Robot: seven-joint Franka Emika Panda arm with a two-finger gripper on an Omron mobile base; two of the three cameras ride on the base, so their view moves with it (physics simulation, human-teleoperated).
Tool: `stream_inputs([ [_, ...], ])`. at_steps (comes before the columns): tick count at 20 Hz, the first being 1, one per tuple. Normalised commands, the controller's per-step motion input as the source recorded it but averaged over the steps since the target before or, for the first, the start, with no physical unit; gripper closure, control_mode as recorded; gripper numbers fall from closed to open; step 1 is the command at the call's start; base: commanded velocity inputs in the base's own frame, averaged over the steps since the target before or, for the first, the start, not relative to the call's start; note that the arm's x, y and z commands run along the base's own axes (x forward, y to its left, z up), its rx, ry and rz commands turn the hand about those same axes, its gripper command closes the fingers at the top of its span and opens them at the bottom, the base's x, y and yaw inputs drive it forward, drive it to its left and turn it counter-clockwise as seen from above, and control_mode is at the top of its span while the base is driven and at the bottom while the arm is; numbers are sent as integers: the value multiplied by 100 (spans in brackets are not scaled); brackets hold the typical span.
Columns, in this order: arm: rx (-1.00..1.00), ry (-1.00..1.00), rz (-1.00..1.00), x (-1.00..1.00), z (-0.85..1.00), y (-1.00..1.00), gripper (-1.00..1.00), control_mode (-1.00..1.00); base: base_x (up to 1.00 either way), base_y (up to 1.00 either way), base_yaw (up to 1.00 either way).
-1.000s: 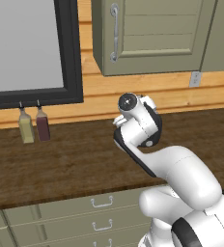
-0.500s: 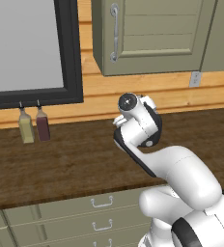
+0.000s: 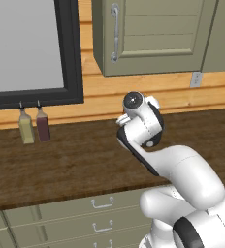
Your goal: Start the toaster. Once the lever pops up, take the bread to the plate on the dining counter.
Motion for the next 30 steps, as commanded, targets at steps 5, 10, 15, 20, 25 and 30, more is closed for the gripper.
stream_inputs([
  [5, 34, -3, 0, 0, 4, -72, -100, -100, 0, 0, 0],
  [10, 31, -5, 0, 4, 2, -56, -100, -100, 0, 0, 0],
  [15, 25, -16, 2, 7, 17, -32, -100, -100, 0, 0, 0],
  [20, 15, -18, 1, 13, 40, -6, -100, -100, 0, 0, 0],
  [25, 0, -2, 0, 43, 5, -6, -100, -100, 0, 0, 0],
  [30, -3, 6, 0, 26, -1, -3, -100, -100, 0, 0, 0],
])
